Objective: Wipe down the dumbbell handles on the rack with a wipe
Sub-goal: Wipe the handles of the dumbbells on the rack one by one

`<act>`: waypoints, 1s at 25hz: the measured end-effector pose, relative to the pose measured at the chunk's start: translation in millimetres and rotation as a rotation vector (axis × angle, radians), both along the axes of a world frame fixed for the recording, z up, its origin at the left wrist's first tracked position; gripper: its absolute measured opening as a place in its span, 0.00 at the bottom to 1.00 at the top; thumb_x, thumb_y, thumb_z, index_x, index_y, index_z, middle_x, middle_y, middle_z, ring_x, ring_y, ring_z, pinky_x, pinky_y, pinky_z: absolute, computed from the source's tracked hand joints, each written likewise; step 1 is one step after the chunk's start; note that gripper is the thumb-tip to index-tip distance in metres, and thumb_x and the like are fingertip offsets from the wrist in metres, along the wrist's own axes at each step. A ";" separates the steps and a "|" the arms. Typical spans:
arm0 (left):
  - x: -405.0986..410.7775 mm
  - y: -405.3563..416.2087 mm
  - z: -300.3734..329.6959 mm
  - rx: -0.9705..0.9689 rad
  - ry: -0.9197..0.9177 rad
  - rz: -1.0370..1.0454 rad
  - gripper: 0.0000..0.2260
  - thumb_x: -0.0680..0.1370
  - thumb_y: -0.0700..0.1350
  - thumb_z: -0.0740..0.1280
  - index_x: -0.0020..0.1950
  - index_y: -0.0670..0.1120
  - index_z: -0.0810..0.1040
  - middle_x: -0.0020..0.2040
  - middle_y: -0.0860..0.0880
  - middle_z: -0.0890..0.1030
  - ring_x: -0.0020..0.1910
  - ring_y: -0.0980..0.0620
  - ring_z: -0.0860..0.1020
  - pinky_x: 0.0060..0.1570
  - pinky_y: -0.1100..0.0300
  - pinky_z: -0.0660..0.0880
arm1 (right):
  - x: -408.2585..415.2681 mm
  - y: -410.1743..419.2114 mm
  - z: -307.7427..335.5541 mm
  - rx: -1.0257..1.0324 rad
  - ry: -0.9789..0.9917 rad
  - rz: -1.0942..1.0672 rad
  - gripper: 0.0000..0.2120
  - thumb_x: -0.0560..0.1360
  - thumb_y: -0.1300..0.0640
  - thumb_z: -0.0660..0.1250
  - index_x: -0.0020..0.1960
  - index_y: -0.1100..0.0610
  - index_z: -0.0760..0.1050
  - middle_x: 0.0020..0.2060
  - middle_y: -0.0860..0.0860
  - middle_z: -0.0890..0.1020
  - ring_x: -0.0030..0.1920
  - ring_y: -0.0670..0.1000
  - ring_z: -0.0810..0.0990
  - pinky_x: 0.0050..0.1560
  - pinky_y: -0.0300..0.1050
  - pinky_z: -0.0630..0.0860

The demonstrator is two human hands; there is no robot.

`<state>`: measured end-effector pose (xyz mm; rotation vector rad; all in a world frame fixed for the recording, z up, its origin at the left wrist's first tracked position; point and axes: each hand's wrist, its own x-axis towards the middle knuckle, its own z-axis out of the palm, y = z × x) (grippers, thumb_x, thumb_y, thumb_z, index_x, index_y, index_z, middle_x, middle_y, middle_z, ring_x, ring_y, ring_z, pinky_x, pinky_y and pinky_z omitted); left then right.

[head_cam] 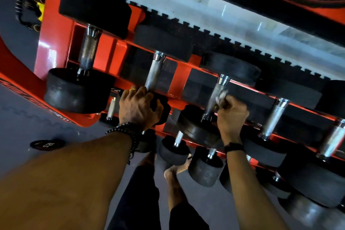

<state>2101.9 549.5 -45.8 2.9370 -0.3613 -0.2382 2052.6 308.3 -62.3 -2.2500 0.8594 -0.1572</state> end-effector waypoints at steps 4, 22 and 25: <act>1.4 -0.4 2.3 -0.004 -0.002 -0.009 0.15 0.72 0.53 0.63 0.36 0.43 0.81 0.37 0.45 0.78 0.41 0.40 0.76 0.44 0.51 0.71 | 15.5 -5.5 -2.9 0.293 0.068 -0.236 0.11 0.71 0.70 0.70 0.35 0.57 0.82 0.34 0.56 0.82 0.31 0.38 0.75 0.36 0.42 0.75; 0.7 -0.2 0.7 -0.015 -0.044 -0.019 0.16 0.72 0.53 0.62 0.36 0.43 0.80 0.36 0.44 0.77 0.39 0.40 0.76 0.42 0.51 0.72 | 51.4 -20.6 8.0 1.176 0.116 -0.164 0.06 0.67 0.58 0.75 0.43 0.57 0.80 0.35 0.50 0.81 0.35 0.47 0.79 0.39 0.42 0.79; -0.3 0.8 -2.1 0.003 -0.040 -0.019 0.16 0.72 0.53 0.62 0.36 0.43 0.81 0.37 0.44 0.77 0.39 0.39 0.76 0.41 0.50 0.71 | 43.3 -11.0 -3.1 1.131 0.193 -0.121 0.10 0.66 0.58 0.76 0.46 0.59 0.80 0.37 0.52 0.81 0.34 0.48 0.80 0.37 0.45 0.80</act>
